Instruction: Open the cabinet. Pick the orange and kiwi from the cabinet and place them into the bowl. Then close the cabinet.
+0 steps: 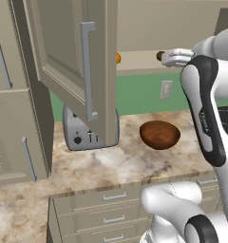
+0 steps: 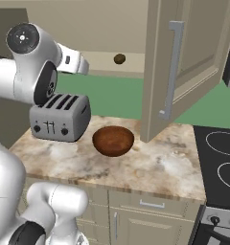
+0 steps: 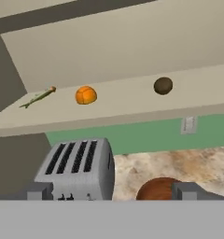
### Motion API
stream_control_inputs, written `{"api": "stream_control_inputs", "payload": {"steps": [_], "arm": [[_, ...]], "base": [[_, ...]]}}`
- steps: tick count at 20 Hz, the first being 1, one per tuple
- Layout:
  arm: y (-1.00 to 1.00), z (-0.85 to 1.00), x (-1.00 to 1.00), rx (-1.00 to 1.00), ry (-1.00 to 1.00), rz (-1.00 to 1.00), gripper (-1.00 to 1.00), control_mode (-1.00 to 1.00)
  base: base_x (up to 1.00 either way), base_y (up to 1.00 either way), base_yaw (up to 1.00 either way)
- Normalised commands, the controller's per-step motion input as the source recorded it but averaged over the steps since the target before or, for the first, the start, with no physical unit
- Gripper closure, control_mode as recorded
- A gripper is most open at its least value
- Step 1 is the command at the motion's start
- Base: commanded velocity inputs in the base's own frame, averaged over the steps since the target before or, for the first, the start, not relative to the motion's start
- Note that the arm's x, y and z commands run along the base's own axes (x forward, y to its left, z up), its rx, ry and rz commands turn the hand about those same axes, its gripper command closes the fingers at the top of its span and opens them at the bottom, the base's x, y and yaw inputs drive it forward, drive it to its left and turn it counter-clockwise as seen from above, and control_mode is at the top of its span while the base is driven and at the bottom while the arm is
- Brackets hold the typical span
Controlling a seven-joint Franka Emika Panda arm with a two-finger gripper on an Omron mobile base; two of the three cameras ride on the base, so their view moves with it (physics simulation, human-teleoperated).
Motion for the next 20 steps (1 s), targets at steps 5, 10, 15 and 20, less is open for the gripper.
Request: {"api": "stream_control_inputs", "payload": {"steps": [5, 10, 15, 20], "arm": [[0.55, 0.0, 0.0, -0.18, 0.01, 0.04, -1.0, -1.0], [0.29, 0.0, 0.0, -0.06, -0.01, 0.01, -1.0, -1.0], [0.05, -0.12, 0.0, 0.02, -0.12, 0.04, -1.0, -1.0], [0.02, -0.02, 0.05, 0.08, -0.11, 0.03, -1.0, -1.0]], "base": [[0.0, 0.0, 0.0], [0.0, 0.0, 0.0], [0.0, 0.0, 0.0], [0.0, 0.0, 0.0]]}}
